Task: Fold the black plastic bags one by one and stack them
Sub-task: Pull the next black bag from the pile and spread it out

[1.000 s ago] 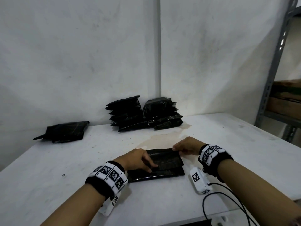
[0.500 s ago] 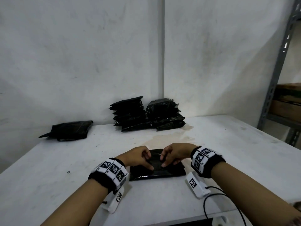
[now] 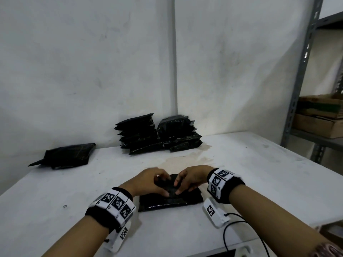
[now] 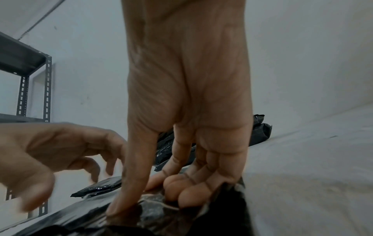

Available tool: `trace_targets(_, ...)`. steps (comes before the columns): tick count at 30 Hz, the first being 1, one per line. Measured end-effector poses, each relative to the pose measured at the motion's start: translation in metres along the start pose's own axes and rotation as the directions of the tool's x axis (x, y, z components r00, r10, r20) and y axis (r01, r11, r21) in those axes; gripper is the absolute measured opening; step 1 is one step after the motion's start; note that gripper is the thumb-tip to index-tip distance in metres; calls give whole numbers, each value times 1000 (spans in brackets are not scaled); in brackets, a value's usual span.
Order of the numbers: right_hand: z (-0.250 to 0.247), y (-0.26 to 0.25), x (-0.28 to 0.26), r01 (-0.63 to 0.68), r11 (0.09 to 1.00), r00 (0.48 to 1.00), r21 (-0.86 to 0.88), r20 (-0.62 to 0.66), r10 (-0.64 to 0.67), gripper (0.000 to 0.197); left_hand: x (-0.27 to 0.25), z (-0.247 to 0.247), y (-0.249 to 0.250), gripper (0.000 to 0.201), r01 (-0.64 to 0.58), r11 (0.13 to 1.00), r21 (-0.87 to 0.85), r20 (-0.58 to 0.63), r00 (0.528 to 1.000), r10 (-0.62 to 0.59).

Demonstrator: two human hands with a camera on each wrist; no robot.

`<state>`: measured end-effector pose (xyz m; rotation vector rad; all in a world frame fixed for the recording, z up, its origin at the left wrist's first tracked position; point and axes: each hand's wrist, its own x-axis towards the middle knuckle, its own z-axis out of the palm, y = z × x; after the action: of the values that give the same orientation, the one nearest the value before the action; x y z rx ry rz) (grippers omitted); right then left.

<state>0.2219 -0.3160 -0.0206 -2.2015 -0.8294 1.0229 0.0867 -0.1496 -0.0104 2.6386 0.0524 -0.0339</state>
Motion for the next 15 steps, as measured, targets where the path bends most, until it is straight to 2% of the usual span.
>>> trace_targets(1, 0, 1, 0, 4, 1000, 1000, 3, -4, -4, 21, -1, 5, 6, 50, -28, 1000, 6, 40, 999, 28)
trace_targets(3, 1, 3, 0, 16, 1000, 1000, 8, -7, -16, 22, 0, 12, 12, 55, -42, 992, 119, 98, 995, 31)
trace_targets(7, -2, 6, -2, 35, 999, 999, -11, -33, -36, 23, 4, 14, 13, 59, -64, 978, 200, 52, 997, 54)
trace_targets(15, -37, 31, -26, -7, 990, 988, -139, -156, -15, 19, 38, 28, 49, 63, -172, 947, 273, 127, 982, 141)
